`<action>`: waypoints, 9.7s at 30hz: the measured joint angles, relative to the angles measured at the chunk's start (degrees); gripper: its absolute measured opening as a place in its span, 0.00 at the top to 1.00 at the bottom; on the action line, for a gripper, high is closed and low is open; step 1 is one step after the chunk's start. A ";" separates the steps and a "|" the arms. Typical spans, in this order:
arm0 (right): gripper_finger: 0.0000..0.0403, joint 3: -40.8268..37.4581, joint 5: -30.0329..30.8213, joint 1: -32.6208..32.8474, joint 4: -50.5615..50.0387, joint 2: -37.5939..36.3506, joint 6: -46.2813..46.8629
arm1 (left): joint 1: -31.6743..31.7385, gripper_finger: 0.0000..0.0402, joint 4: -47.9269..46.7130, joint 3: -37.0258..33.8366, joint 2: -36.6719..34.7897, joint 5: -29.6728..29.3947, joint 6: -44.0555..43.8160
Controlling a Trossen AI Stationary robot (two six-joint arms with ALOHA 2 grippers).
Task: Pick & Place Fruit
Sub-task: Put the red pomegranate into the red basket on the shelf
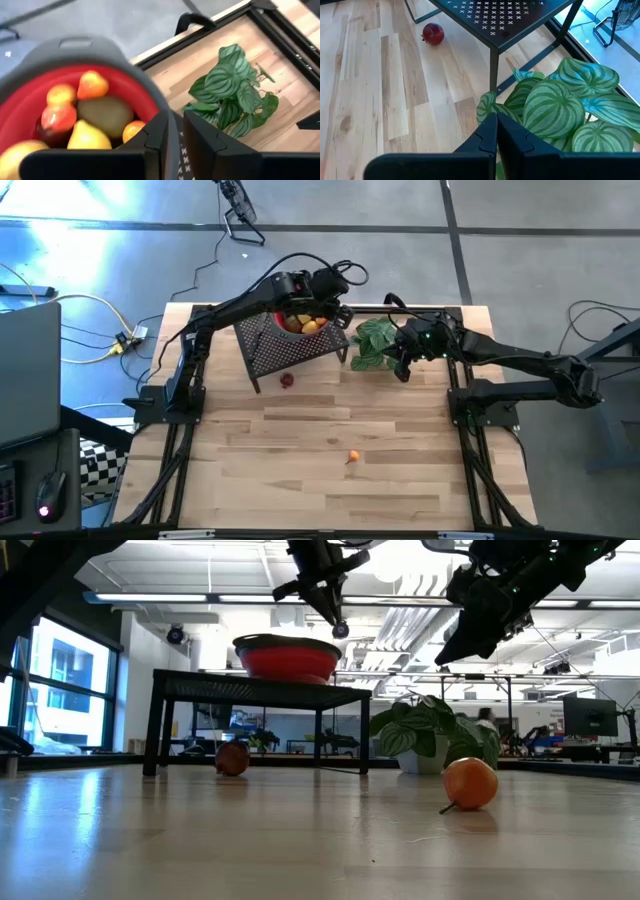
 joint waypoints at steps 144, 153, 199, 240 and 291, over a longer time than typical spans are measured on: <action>0.99 0.00 -1.74 0.00 2.74 0.00 10.28 | -37.06 1.00 24.85 -56.87 0.04 -19.07 -70.47; 0.99 0.00 -3.58 0.01 -0.67 -4.62 10.65 | -40.16 1.00 24.98 -56.87 0.04 -28.47 -69.83; 0.99 0.00 -6.29 0.01 -3.43 -20.18 5.66 | -35.84 0.46 16.79 -56.87 0.04 -28.60 -78.20; 0.99 0.00 -12.09 0.01 -3.50 -15.58 11.52 | -29.43 0.03 22.22 -56.87 0.04 -22.89 -72.67; 0.99 0.00 -10.72 -0.01 -5.13 -15.59 8.76 | -29.62 0.03 31.96 -53.40 0.11 -23.14 -68.05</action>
